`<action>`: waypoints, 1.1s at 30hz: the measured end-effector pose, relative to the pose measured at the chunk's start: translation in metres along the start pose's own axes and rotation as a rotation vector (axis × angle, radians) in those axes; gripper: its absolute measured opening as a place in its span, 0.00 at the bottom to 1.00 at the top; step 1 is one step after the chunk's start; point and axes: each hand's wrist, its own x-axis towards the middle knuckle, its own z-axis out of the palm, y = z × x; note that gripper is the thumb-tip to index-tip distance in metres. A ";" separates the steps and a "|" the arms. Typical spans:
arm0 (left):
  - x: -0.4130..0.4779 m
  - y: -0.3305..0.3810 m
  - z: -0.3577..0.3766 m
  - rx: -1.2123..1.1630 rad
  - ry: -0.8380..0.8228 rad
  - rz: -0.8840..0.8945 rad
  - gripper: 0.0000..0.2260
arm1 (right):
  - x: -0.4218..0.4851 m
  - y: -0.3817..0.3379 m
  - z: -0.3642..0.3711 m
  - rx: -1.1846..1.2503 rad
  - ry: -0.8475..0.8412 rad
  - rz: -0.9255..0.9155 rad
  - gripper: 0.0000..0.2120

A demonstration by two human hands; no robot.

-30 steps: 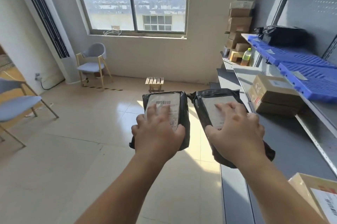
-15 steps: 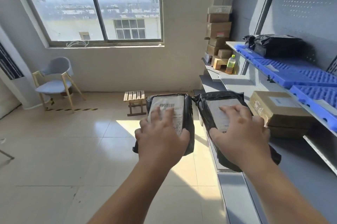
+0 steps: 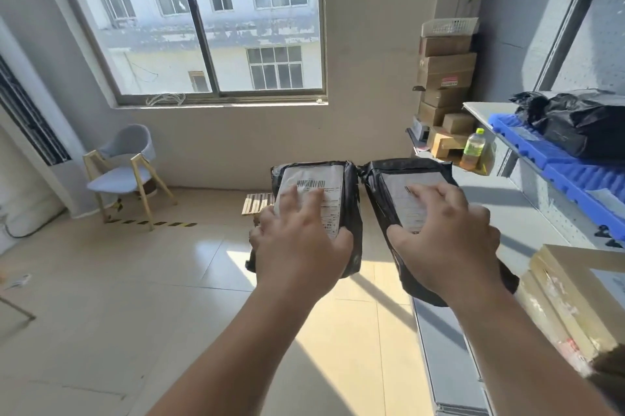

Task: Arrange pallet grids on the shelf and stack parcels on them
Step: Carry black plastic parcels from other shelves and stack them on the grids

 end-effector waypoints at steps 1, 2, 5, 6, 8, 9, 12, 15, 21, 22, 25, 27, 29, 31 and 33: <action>0.016 0.005 0.005 0.002 -0.001 -0.005 0.30 | 0.018 0.001 0.003 -0.001 -0.001 -0.006 0.31; 0.030 0.010 0.010 0.004 -0.006 -0.008 0.30 | 0.033 0.003 0.007 -0.003 -0.003 -0.008 0.31; 0.072 0.024 0.026 -0.001 -0.017 0.007 0.30 | 0.076 0.011 0.018 0.000 0.005 -0.011 0.31; 0.088 0.029 0.032 -0.007 -0.020 0.018 0.30 | 0.092 0.014 0.021 0.002 0.013 -0.007 0.31; 0.120 0.041 0.044 -0.026 -0.027 0.042 0.30 | 0.123 0.020 0.027 -0.010 0.032 0.007 0.31; 0.137 0.047 0.050 -0.041 -0.029 0.058 0.30 | 0.139 0.023 0.031 -0.024 0.047 0.013 0.31; 0.191 0.066 0.073 -0.068 -0.046 0.132 0.29 | 0.189 0.033 0.042 -0.060 0.099 0.063 0.31; 0.241 0.085 0.092 -0.099 -0.070 0.208 0.29 | 0.232 0.041 0.048 -0.105 0.143 0.115 0.31; 0.352 0.141 0.129 -0.173 -0.126 0.409 0.28 | 0.315 0.058 0.051 -0.193 0.252 0.312 0.31; 0.366 0.151 0.136 -0.195 -0.132 0.440 0.28 | 0.324 0.062 0.051 -0.204 0.268 0.341 0.30; 0.398 0.185 0.158 -0.246 -0.170 0.514 0.28 | 0.345 0.079 0.047 -0.255 0.297 0.436 0.29; 0.412 0.210 0.171 -0.268 -0.182 0.576 0.28 | 0.358 0.092 0.039 -0.285 0.331 0.489 0.29; 0.426 0.239 0.182 -0.296 -0.190 0.637 0.29 | 0.371 0.107 0.029 -0.321 0.390 0.527 0.29; 0.438 0.271 0.190 -0.329 -0.191 0.688 0.28 | 0.384 0.123 0.018 -0.355 0.437 0.564 0.29; 0.446 0.302 0.196 -0.358 -0.184 0.727 0.28 | 0.395 0.141 0.005 -0.378 0.460 0.593 0.29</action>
